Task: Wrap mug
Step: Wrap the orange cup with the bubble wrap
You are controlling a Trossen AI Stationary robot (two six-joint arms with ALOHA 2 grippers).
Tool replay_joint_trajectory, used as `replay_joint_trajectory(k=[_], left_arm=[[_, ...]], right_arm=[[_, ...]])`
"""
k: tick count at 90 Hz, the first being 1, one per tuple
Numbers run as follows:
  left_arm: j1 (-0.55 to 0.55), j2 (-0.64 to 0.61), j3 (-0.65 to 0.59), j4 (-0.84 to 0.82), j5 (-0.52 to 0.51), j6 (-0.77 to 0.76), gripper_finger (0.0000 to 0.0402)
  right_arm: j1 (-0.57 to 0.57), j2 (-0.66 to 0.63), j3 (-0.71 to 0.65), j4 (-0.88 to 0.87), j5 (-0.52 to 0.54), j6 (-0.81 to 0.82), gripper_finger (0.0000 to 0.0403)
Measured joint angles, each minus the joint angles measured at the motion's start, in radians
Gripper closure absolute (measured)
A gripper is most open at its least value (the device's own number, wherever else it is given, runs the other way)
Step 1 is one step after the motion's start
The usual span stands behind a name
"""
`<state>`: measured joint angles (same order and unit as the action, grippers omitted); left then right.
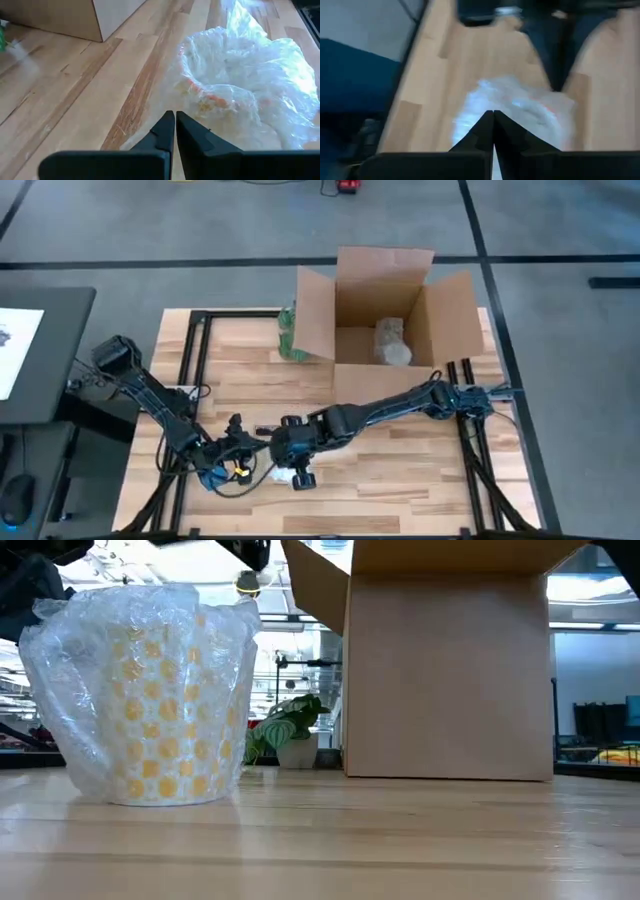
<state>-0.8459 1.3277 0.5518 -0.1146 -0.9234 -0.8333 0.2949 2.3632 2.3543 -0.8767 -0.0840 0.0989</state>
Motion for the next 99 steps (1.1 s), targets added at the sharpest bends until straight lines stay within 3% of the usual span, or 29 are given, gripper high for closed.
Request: replay_joint_trajectory(k=[34,67,99], left_arm=[[0.000,0.000,0.000,0.000,0.000,0.000,0.0402],[0.000,0.000,0.000,0.001,0.000,-0.003,0.0402],[0.000,0.000,0.000,0.001,0.000,-0.005,0.0402]], right_arm=[[-0.054,0.152,0.005,0.006,-0.074,0.036,0.0403],[-0.062,0.104,-0.001,-0.017,-0.078,0.031,0.0403],[-0.064,0.043,-0.003,-0.045,0.011,0.033,0.0403]])
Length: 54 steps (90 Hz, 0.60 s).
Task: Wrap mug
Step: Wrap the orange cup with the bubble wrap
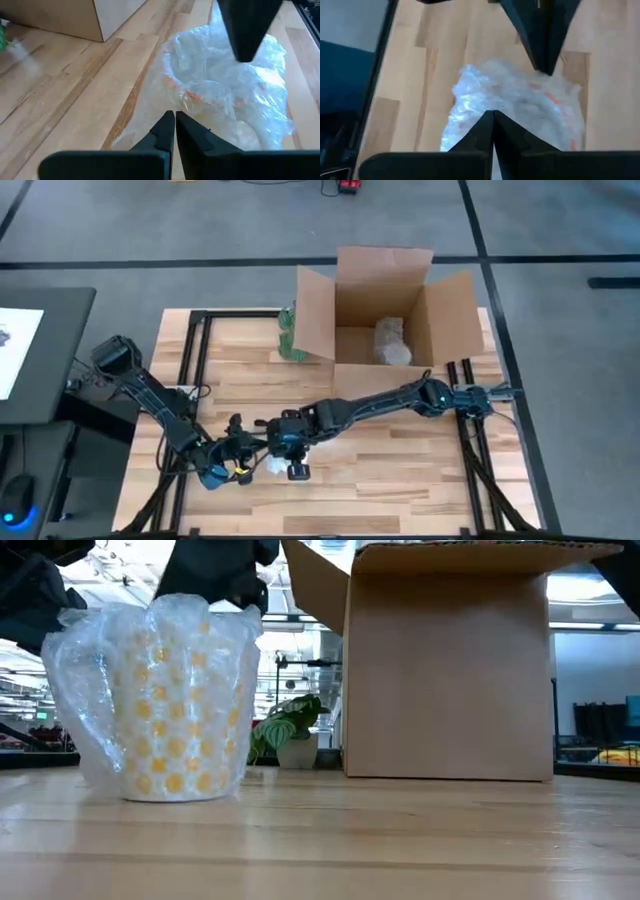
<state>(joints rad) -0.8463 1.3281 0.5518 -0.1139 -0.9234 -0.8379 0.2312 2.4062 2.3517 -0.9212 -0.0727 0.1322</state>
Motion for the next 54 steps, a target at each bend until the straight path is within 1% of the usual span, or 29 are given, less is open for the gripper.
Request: replay_joint_trajectory(k=[14,35,54], left_arm=[[0.000,0.000,0.000,0.000,0.000,0.000,0.0402],[0.000,0.000,0.000,0.000,0.000,0.000,0.0402],[0.000,0.000,0.000,0.000,0.001,-0.001,0.0402]], right_arm=[[-0.012,0.025,-0.023,-0.007,-0.002,0.039,0.0403],[-0.016,0.091,-0.018,-0.006,-0.013,0.046,0.0403],[-0.016,0.096,-0.019,-0.005,-0.013,0.043,0.0403]])
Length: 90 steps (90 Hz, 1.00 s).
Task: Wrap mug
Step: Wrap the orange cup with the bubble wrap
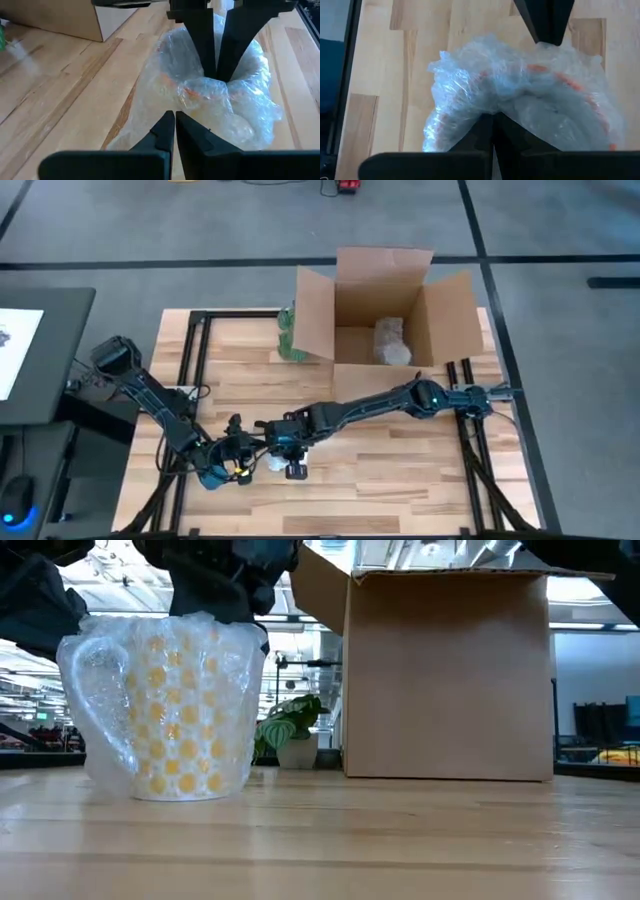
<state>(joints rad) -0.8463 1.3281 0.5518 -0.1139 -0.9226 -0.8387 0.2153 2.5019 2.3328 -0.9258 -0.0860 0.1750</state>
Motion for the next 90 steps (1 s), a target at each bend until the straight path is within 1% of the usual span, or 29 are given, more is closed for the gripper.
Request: replay_joint_trajectory(k=[24,39,50,57,69,90], left_arm=[[0.000,0.000,0.000,0.000,0.000,-0.003,0.0402],[0.000,0.000,0.000,0.000,0.000,-0.003,0.0402],[0.000,0.000,0.000,0.000,0.000,-0.003,0.0402],[0.000,0.000,0.000,0.000,0.000,-0.003,0.0402],[0.000,0.000,0.000,0.000,0.000,-0.003,0.0402],[0.000,0.000,0.000,0.000,0.000,0.003,0.0402]], right_arm=[[0.001,-0.035,0.017,-0.010,0.003,-0.019,0.0403],[0.010,-0.085,0.015,-0.030,0.026,-0.026,0.0403],[0.018,-0.114,0.018,-0.055,0.069,-0.026,0.0403],[0.019,-0.115,0.018,-0.092,0.091,-0.011,0.0403],[0.018,-0.109,0.014,-0.147,0.092,0.025,0.0403],[0.011,-0.073,-0.042,-0.100,0.082,0.039,0.0403]])
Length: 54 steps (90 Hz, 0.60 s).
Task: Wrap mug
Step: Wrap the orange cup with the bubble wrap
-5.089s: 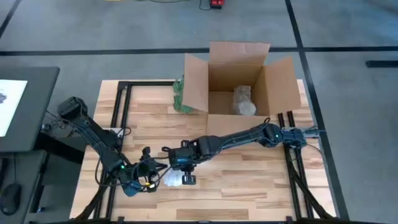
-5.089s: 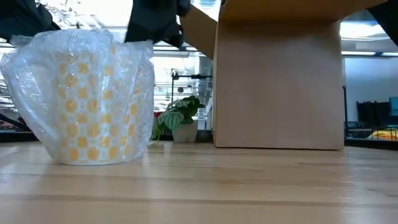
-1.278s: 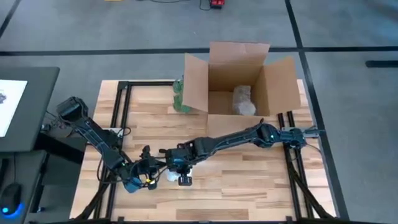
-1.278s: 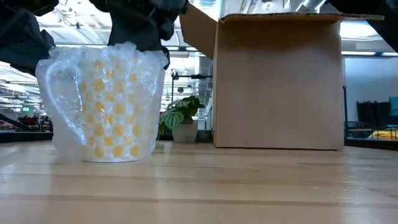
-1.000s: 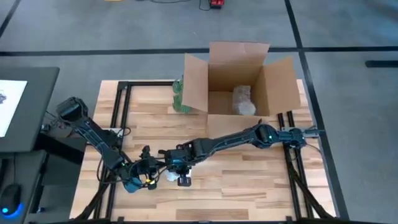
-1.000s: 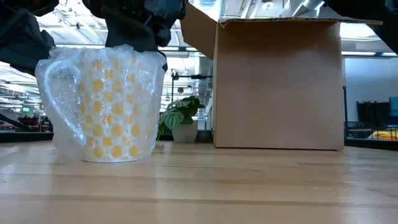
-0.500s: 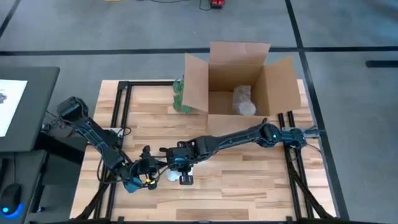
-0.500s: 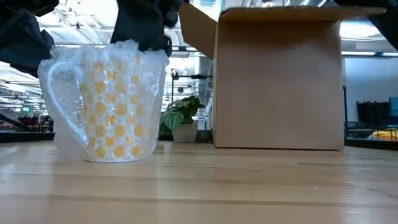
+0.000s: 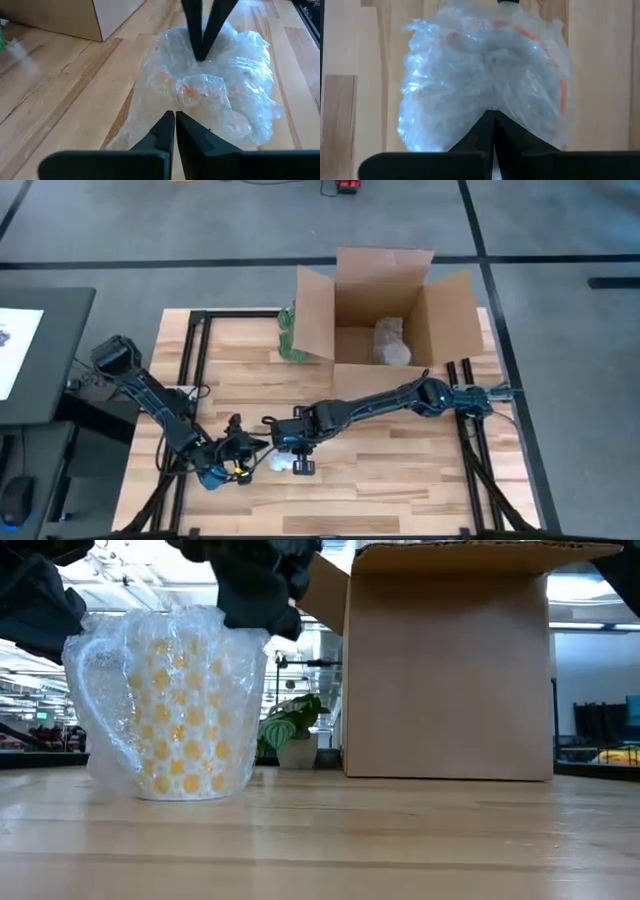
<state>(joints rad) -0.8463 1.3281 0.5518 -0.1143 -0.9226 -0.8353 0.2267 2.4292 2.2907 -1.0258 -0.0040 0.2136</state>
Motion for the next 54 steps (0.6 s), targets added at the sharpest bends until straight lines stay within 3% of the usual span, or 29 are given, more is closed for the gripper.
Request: replay_joint_trajectory(k=[28,54], left_arm=[[0.000,0.000,0.000,0.001,0.000,0.000,0.0402],[0.000,0.000,0.000,0.000,0.000,-0.004,0.0402]], right_arm=[[-0.001,0.064,0.000,0.047,-0.031,-0.001,0.0403],[0.002,0.048,0.058,0.011,-0.030,-0.028,0.0403]])
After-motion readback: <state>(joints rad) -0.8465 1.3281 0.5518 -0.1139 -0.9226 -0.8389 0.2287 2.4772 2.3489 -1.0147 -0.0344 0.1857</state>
